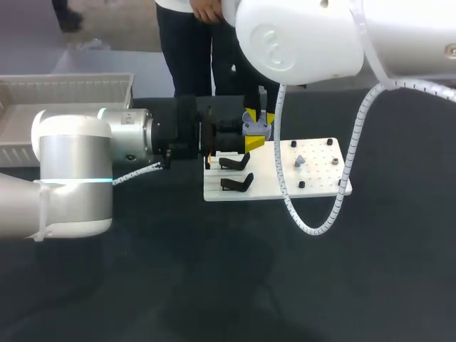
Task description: Pick up each earbud case from the left stands, insert the matching earbuds, close the lid, and place the case in the box.
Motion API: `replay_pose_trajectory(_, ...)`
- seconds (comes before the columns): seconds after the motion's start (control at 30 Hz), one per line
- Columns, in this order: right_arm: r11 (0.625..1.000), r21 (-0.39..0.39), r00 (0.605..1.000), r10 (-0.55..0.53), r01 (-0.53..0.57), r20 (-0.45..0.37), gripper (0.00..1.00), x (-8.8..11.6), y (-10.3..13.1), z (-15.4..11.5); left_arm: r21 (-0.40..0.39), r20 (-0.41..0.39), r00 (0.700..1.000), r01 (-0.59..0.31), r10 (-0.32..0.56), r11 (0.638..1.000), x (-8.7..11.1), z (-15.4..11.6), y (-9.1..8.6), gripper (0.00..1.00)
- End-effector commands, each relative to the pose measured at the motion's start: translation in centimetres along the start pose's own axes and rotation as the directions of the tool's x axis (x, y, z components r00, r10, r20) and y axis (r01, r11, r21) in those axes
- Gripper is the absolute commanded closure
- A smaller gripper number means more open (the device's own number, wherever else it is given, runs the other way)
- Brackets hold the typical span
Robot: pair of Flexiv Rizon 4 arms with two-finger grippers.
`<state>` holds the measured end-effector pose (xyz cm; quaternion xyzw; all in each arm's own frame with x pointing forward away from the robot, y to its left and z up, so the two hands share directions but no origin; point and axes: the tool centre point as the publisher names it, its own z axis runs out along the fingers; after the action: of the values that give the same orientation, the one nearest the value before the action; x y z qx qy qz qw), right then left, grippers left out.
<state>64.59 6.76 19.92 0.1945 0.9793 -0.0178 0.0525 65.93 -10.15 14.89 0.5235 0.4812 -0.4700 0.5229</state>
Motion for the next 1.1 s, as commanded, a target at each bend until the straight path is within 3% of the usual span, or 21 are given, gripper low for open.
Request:
replay_pose_trajectory(0.03,1.000,0.004,1.000,0.002,-0.002,-0.004,1.00,-0.2,0.2,0.2,-0.006,0.004,1.000,-0.004,0.004,1.000,0.1,0.0,-0.1,1.00)
replay_pose_trajectory(1.1,1.000,0.007,0.999,-0.007,0.007,-0.031,1.00,-0.5,0.3,1.6,-0.006,0.004,1.000,-0.004,0.004,1.000,0.1,0.0,-0.1,1.00)
